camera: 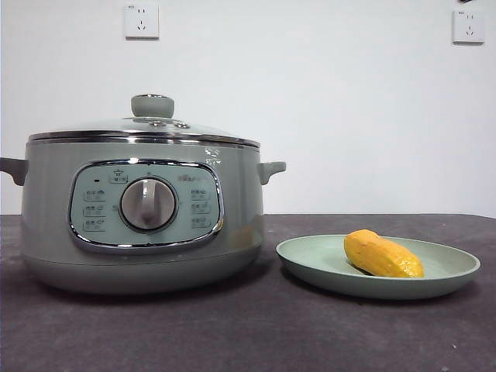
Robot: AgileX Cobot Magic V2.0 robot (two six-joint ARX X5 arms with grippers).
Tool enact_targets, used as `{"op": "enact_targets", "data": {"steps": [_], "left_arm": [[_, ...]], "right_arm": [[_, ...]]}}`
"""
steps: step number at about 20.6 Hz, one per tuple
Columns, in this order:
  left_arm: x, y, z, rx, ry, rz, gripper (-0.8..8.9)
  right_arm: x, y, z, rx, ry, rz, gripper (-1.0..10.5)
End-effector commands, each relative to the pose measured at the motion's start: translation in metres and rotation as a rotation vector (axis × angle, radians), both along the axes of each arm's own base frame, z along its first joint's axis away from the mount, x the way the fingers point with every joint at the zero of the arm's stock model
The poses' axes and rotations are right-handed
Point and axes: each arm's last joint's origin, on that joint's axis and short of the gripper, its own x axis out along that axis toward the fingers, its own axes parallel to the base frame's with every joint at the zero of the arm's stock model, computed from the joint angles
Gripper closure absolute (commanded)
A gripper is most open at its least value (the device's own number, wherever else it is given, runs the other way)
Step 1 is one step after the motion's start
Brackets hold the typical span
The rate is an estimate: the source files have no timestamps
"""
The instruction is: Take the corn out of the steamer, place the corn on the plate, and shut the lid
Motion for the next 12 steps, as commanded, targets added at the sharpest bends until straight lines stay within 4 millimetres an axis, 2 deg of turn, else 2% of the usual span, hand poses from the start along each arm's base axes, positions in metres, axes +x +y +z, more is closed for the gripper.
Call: {"op": "enact_targets", "data": {"steps": [1, 3, 6, 12], "left_arm": [[-0.015, 0.008, -0.042, -0.007, -0.066, 0.032, 8.22], [-0.028, 0.016, -0.064, -0.031, -0.143, 0.086, 8.22], [-0.033, 0.021, -0.071, 0.009, -0.112, 0.154, 8.16], [-0.036, 0.022, -0.081, 0.056, -0.013, 0.142, 8.15]], "right_arm": [[-0.022, -0.009, -0.031, 0.021, -0.073, 0.002, 9.6], [-0.038, -0.016, -0.044, 0.024, -0.074, 0.000, 9.6], [-0.046, -0.019, -0.048, 0.045, -0.026, -0.009, 9.6], [-0.050, -0.021, -0.058, 0.004, 0.071, -0.008, 9.6]]}}
